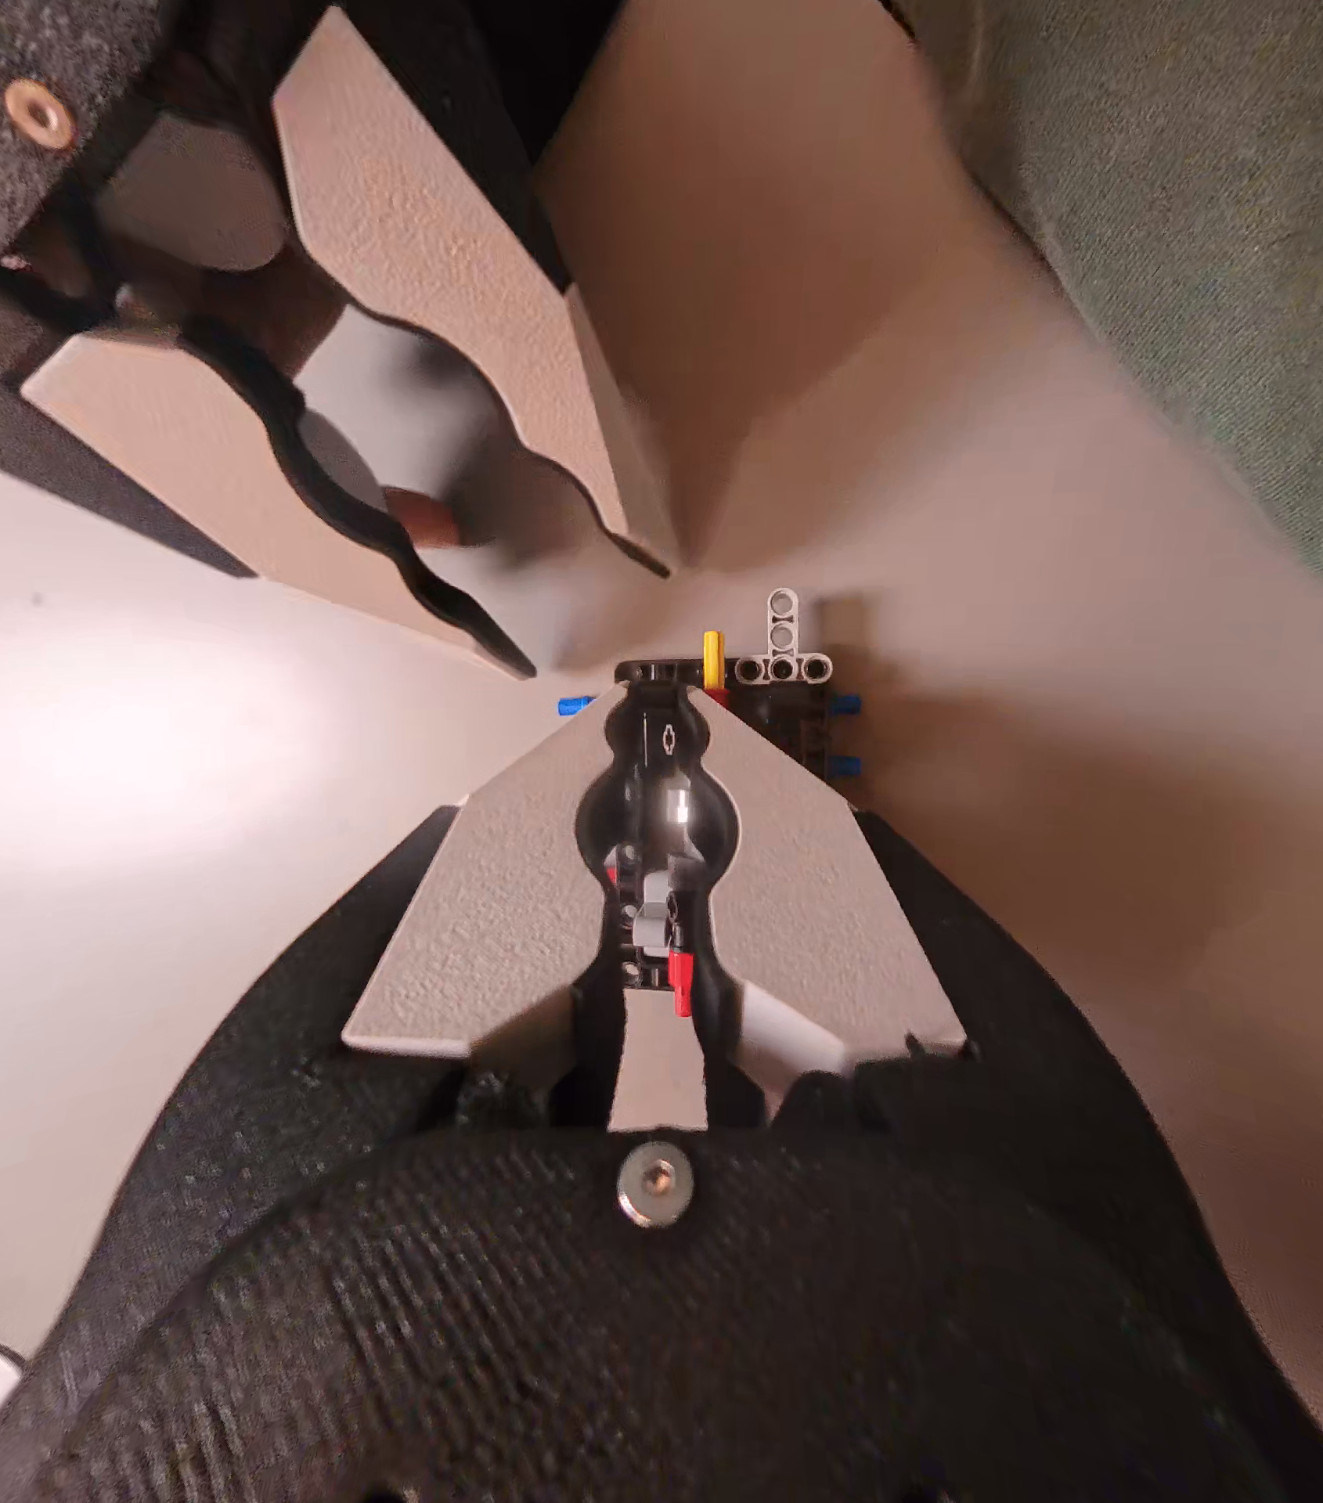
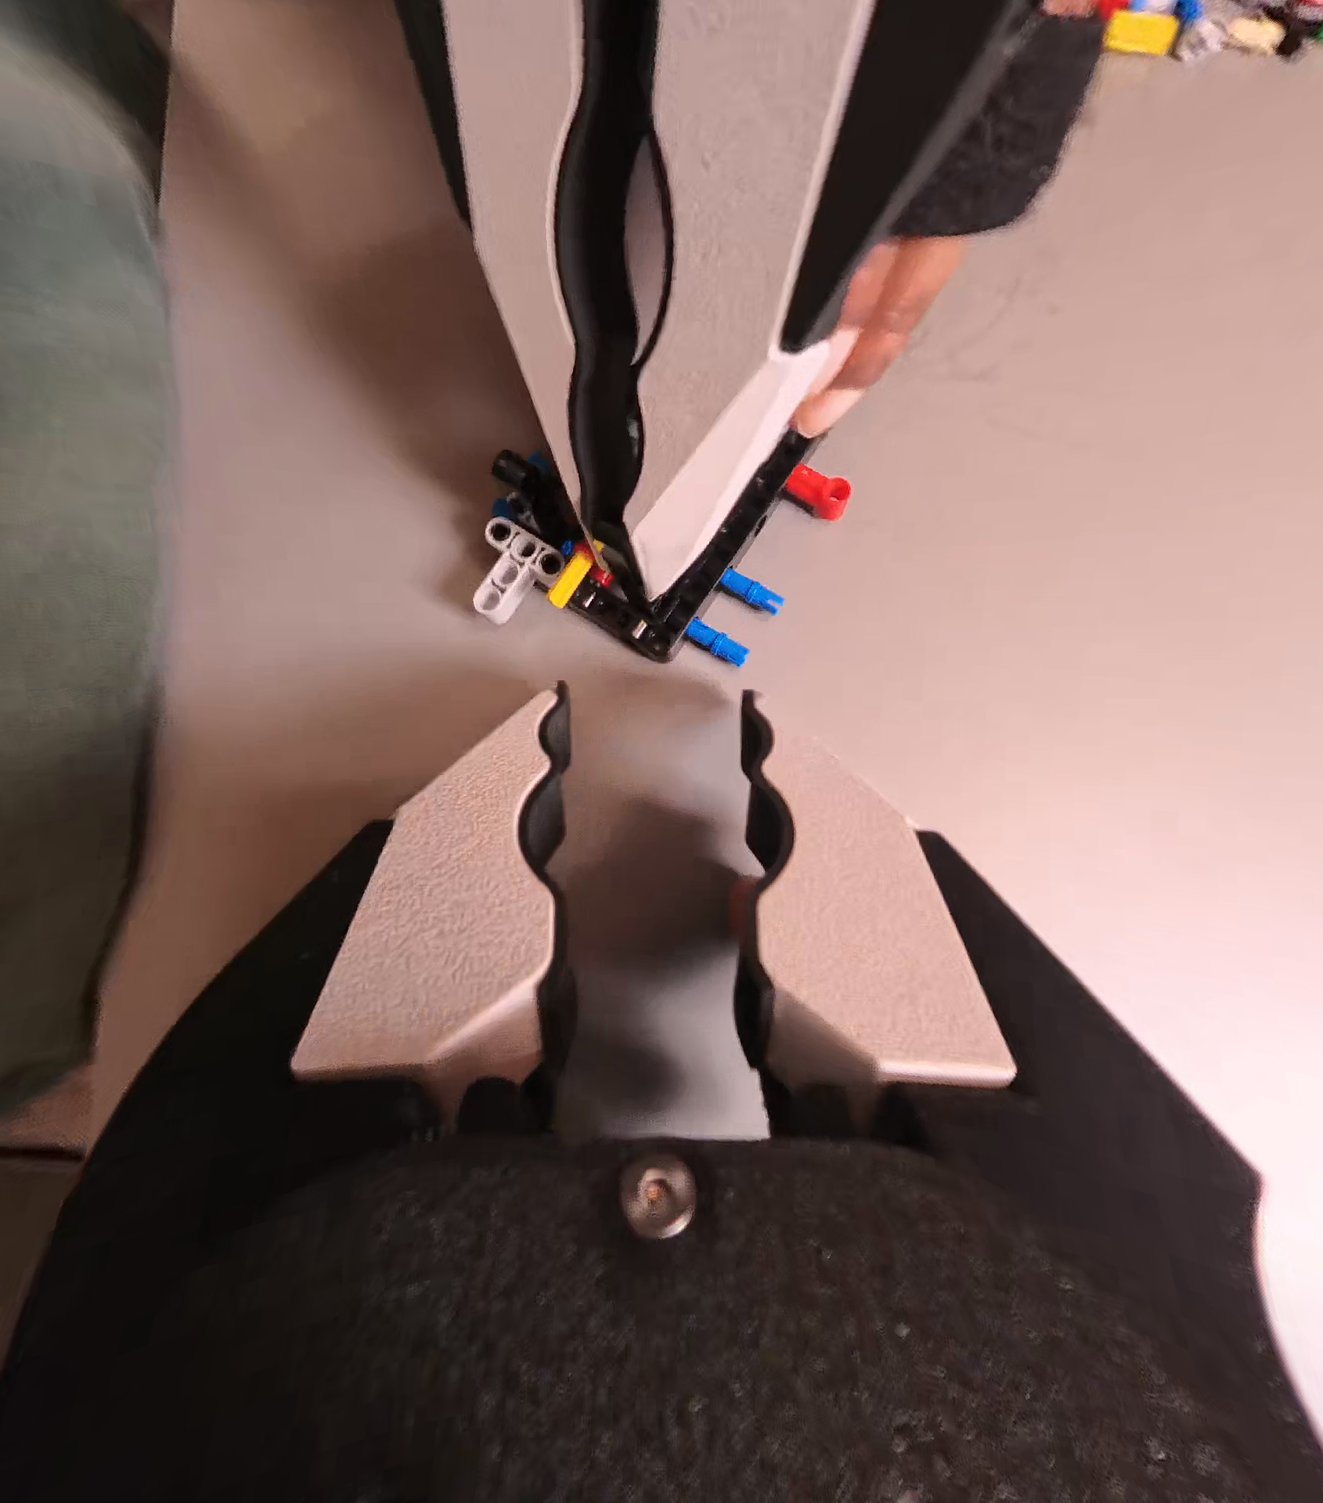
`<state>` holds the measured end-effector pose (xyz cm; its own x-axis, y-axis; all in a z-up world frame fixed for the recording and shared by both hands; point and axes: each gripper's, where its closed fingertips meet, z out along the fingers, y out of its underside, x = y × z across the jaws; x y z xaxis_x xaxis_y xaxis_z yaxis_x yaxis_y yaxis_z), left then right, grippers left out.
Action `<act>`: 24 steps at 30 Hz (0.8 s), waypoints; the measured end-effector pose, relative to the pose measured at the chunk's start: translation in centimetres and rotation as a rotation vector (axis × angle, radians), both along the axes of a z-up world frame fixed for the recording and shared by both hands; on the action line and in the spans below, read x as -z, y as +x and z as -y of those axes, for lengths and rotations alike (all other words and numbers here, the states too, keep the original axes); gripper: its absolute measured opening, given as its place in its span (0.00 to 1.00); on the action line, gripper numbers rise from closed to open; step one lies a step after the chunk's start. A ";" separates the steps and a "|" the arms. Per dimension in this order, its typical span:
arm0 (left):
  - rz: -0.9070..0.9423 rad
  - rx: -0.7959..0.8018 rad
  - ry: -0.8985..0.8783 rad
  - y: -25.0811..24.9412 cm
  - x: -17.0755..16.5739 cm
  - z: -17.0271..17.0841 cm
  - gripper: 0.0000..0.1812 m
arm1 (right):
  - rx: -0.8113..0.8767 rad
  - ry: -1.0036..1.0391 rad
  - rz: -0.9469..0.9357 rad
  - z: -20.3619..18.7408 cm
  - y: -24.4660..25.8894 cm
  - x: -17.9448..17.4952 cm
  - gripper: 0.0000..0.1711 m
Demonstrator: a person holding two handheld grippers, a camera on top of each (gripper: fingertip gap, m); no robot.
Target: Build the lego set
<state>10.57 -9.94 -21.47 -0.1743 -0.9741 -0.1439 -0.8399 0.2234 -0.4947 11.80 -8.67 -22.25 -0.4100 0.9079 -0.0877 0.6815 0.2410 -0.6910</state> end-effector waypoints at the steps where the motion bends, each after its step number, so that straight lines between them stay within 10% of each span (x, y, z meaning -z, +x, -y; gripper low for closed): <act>1: 0.006 -0.005 -0.003 0.0 0.0 -0.1 0.03 | 0.050 -0.037 0.003 0.1 0.0 -0.1 0.26; 24: 0.083 -0.035 -0.015 -0.3 -0.1 -1.5 0.04 | 0.133 -0.053 0.098 -0.8 -1.9 0.3 0.29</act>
<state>10.24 -8.44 -21.38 -0.1286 -0.9814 -0.1423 -0.8029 0.1873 -0.5659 9.90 -7.86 -22.60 -0.2742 0.9464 -0.1706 0.7693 0.1094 -0.6294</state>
